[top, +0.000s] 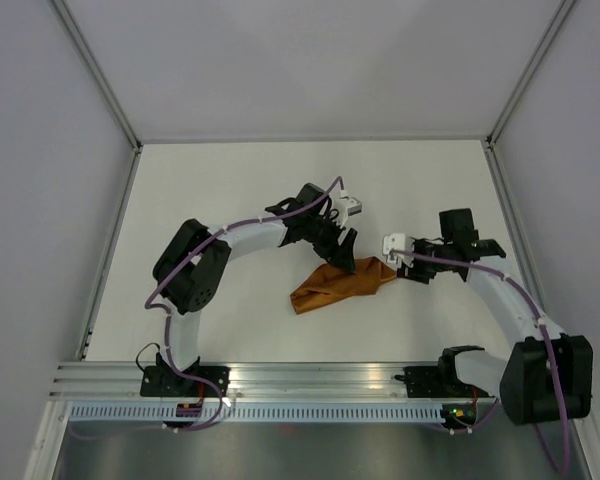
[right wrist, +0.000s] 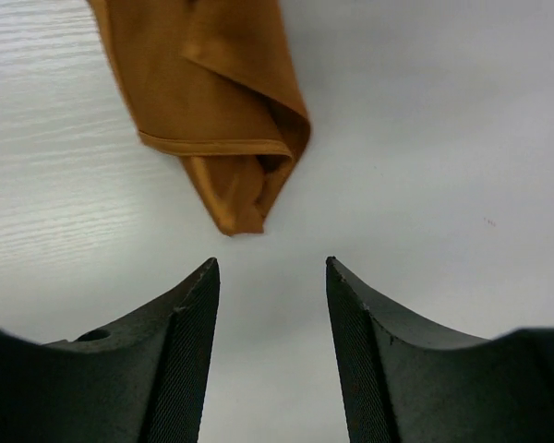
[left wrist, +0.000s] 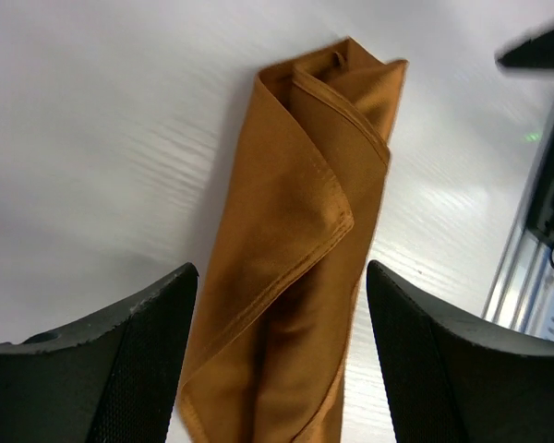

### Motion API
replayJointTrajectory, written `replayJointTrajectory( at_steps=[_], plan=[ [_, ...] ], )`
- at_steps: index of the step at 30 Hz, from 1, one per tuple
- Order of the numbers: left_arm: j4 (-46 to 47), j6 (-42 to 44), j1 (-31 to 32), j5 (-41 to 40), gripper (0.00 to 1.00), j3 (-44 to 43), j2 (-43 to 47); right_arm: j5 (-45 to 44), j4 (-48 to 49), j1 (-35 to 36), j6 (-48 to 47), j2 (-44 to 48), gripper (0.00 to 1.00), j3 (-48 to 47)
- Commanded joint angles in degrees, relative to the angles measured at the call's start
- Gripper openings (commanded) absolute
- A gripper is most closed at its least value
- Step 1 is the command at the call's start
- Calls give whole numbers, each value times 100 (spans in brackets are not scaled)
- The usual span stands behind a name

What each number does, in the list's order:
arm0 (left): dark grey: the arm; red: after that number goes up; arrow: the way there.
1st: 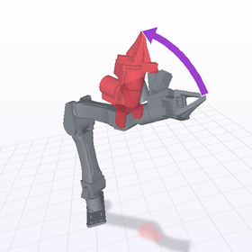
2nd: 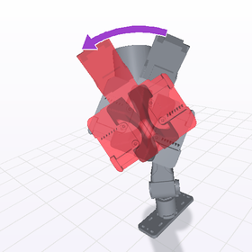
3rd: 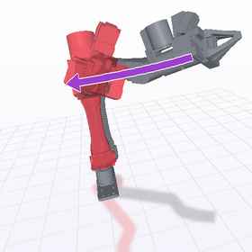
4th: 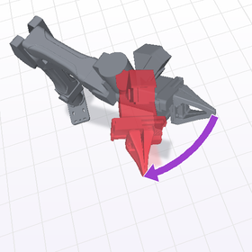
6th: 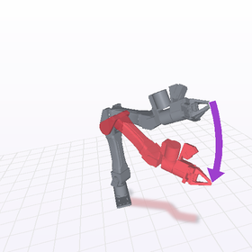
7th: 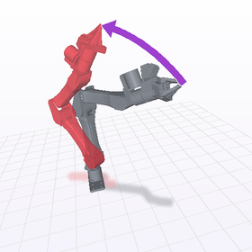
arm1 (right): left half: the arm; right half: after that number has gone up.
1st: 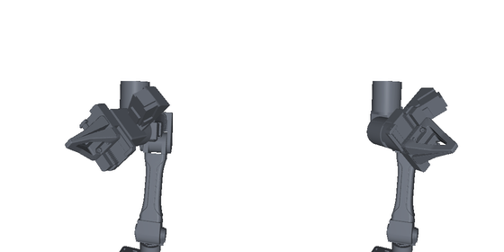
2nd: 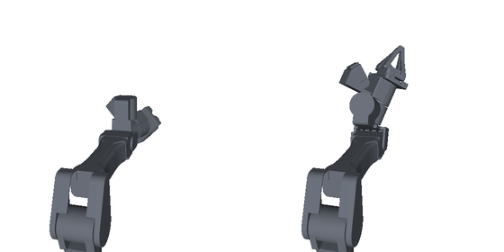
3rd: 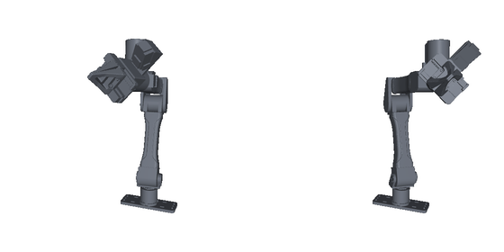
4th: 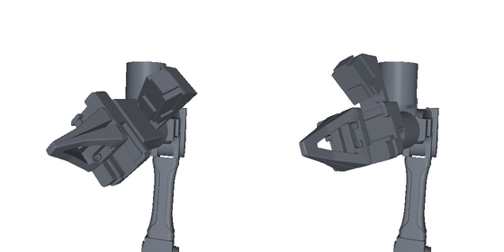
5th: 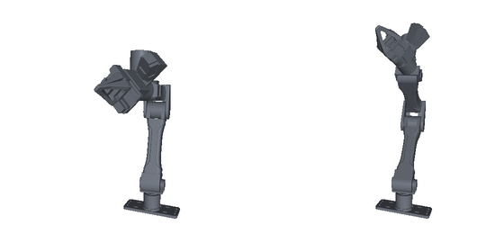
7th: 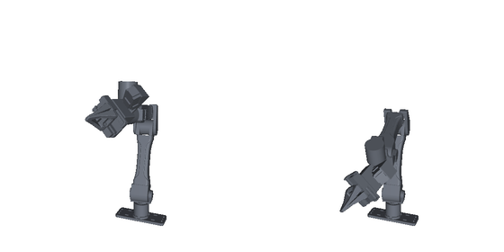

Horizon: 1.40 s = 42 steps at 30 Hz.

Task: Fold the napkin, place the utensils inside, and roll it up
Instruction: Adjust the napkin at the center of the board, then roll the napkin at the center of the board.

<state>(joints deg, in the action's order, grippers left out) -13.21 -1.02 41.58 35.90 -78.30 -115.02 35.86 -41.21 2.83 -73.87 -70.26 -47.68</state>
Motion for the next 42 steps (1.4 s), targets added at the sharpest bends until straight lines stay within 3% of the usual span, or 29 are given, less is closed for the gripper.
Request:
replayJointTrajectory(
  at_steps=[1,6,10,15,22,32,42],
  plan=[
    [600,-521,-185,-537,78,226,603,19,709,507,-515,800,57,941],
    [978,-1163,-396,-1145,78,473,762,-227,1368,1200,-296,707,59,1112],
    [1127,-1777,-405,-1506,77,710,867,-263,1326,1518,-321,715,59,1155],
    [1593,-2104,-414,-1542,77,1159,1140,-720,1686,1914,-515,725,57,1551],
    [1585,-2210,-423,-1726,77,1370,1236,-1106,1871,2318,-585,750,51,1920],
    [1752,-2289,-423,-1779,77,1476,1342,-1924,3479,2933,-181,707,47,2702],
    [1778,-2263,-414,-1744,77,1484,1324,-1995,3647,2978,83,645,33,2659]
  ],
)
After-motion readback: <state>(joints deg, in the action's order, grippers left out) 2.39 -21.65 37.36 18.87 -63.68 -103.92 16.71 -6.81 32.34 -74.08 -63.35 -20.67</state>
